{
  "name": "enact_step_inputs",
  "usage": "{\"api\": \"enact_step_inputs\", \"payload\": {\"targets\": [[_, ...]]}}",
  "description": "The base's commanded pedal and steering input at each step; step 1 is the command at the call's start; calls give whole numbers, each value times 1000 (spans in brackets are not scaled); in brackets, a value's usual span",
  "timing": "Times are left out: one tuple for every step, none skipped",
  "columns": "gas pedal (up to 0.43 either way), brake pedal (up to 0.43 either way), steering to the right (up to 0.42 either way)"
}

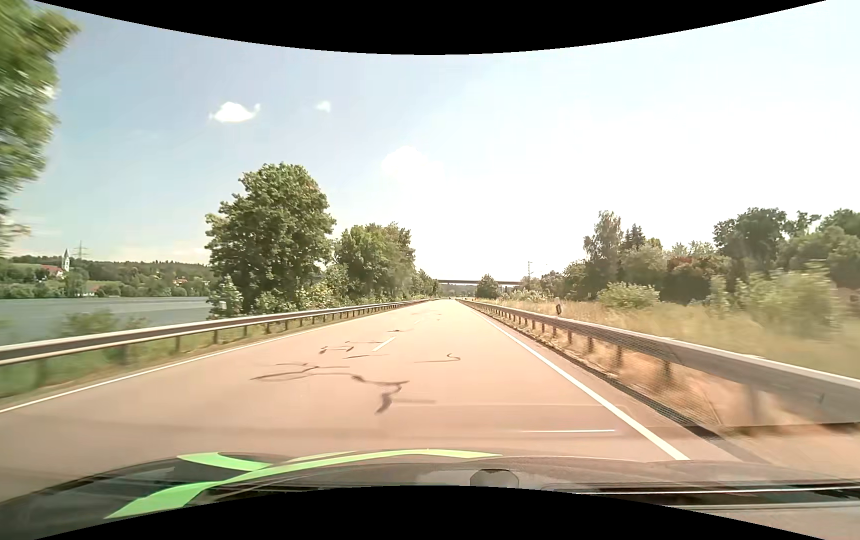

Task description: Follow the waypoints while adhering to traffic rules and regulations

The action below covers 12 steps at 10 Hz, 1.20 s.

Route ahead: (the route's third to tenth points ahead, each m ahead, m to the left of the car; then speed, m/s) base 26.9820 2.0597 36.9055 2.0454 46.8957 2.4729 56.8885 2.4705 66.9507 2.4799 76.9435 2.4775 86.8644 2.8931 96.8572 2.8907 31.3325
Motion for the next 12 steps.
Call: {"api": "enact_step_inputs", "payload": {"targets": [[350,0,-5],[358,0,-5],[358,0,-4],[358,0,-4],[358,0,-4],[358,0,-4],[358,0,-4],[358,0,-3],[358,0,-4],[358,0,-3],[339,0,-3],[319,0,-2]]}}
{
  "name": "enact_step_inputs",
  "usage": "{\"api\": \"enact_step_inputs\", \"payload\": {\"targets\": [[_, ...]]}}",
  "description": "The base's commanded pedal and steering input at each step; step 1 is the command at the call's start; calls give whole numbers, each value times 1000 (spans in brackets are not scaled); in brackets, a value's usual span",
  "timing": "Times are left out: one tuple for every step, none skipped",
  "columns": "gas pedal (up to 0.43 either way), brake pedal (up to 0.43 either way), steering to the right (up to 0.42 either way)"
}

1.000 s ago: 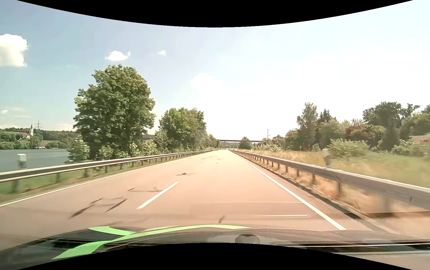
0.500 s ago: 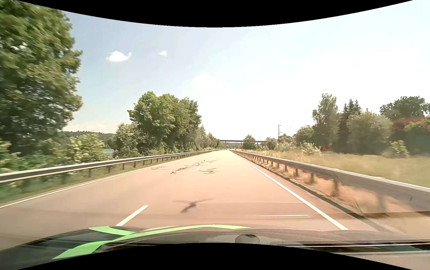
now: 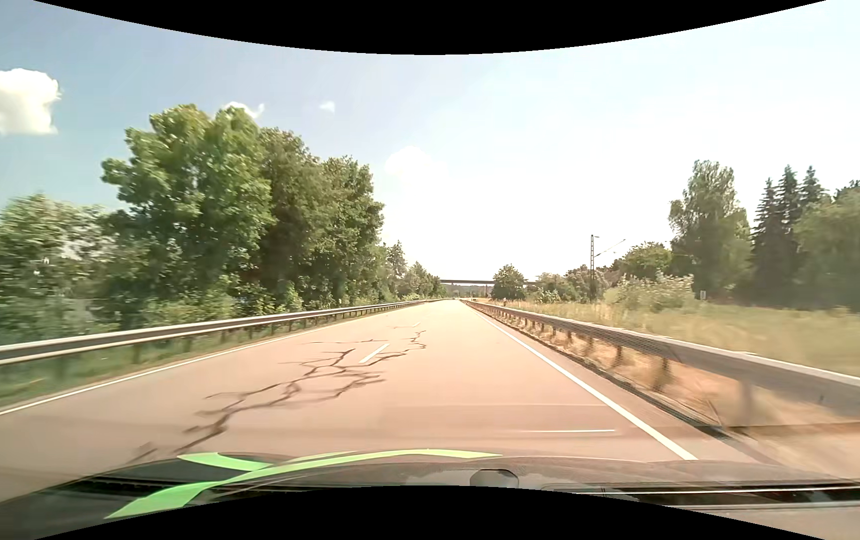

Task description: Follow the waypoints while adhering to traffic rules and regulations

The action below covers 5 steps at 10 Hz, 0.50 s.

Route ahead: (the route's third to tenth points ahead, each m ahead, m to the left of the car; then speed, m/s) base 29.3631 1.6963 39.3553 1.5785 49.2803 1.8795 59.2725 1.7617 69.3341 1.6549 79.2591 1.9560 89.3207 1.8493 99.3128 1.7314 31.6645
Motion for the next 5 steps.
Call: {"api": "enact_step_inputs", "payload": {"targets": [[311,0,-1],[311,0,-1],[299,0,-1],[280,0,-1],[268,0,-1]]}}
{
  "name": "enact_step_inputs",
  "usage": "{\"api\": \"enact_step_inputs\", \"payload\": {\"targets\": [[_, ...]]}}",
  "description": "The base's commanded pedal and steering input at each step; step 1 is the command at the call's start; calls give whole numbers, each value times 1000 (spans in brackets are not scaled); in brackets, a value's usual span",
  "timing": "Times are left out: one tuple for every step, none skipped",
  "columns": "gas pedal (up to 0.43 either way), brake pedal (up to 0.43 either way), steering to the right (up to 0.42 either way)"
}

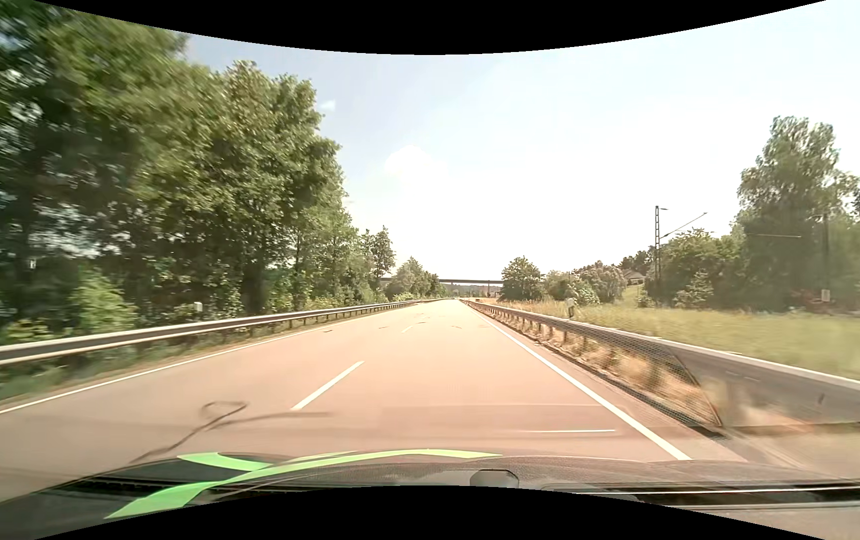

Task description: Follow the waypoints while adhering to traffic rules and regulations

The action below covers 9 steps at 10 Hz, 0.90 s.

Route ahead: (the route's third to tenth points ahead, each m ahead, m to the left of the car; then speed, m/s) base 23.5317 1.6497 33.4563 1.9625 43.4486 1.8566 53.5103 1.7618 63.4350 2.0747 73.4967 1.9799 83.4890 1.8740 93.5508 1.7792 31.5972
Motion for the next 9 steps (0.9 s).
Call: {"api": "enact_step_inputs", "payload": {"targets": [[260,0,-2],[260,0,-2],[268,0,-2],[280,0,-2],[299,0,-2],[311,0,-2],[331,0,-2],[331,0,-2],[339,0,-2]]}}
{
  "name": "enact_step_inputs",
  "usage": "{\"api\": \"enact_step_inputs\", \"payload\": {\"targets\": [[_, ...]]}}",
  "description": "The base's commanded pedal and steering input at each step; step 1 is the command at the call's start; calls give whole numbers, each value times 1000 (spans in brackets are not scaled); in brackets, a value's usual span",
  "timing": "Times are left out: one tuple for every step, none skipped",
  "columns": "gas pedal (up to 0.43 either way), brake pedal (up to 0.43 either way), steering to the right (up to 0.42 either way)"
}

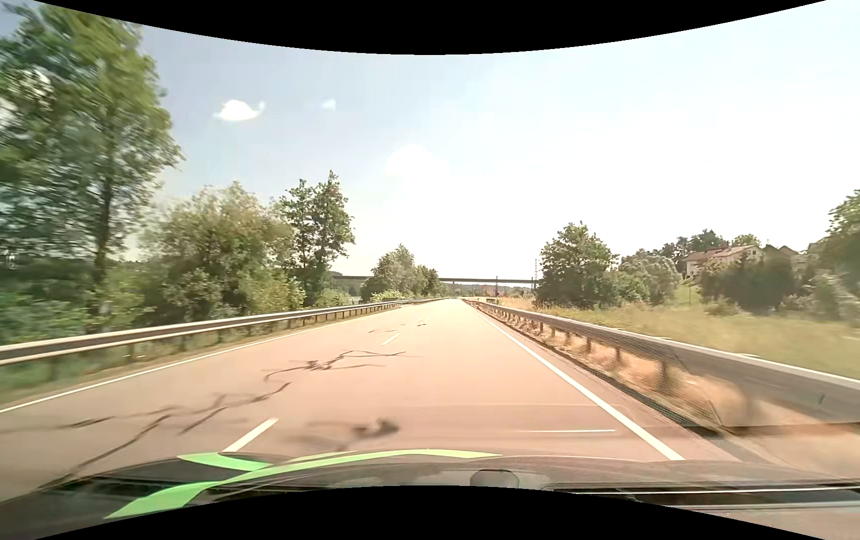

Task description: Follow the waypoints while adhering to traffic rules and regulations

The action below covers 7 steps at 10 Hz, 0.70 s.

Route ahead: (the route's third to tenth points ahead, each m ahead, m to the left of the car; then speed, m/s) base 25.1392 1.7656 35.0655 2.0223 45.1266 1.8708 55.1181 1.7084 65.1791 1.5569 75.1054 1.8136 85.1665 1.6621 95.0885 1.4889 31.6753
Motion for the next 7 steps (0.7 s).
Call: {"api": "enact_step_inputs", "payload": {"targets": [[350,0,-2],[350,0,-2],[358,0,-2],[358,0,-2],[358,0,-2],[331,0,-2],[268,0,-2]]}}
